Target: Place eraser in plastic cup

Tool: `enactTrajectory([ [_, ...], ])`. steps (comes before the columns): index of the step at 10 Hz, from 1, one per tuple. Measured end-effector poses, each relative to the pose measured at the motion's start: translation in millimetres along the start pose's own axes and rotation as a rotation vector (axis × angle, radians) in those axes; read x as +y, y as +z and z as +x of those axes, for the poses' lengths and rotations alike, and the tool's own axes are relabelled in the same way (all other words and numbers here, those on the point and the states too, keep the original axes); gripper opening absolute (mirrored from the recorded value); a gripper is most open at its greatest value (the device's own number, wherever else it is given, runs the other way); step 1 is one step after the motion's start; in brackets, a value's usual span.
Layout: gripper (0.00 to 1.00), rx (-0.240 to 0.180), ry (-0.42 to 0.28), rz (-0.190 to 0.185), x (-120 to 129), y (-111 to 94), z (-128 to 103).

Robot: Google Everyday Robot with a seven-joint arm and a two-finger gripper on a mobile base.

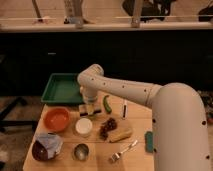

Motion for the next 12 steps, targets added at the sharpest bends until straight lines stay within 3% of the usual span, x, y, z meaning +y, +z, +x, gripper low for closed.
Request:
enactTrajectory([
  [4,0.77,0.000,-0.001,0.000,0.1,0.2,-0.4],
  [12,0.80,0.000,-0.001,-0.002,0.5,1.4,-0.4],
])
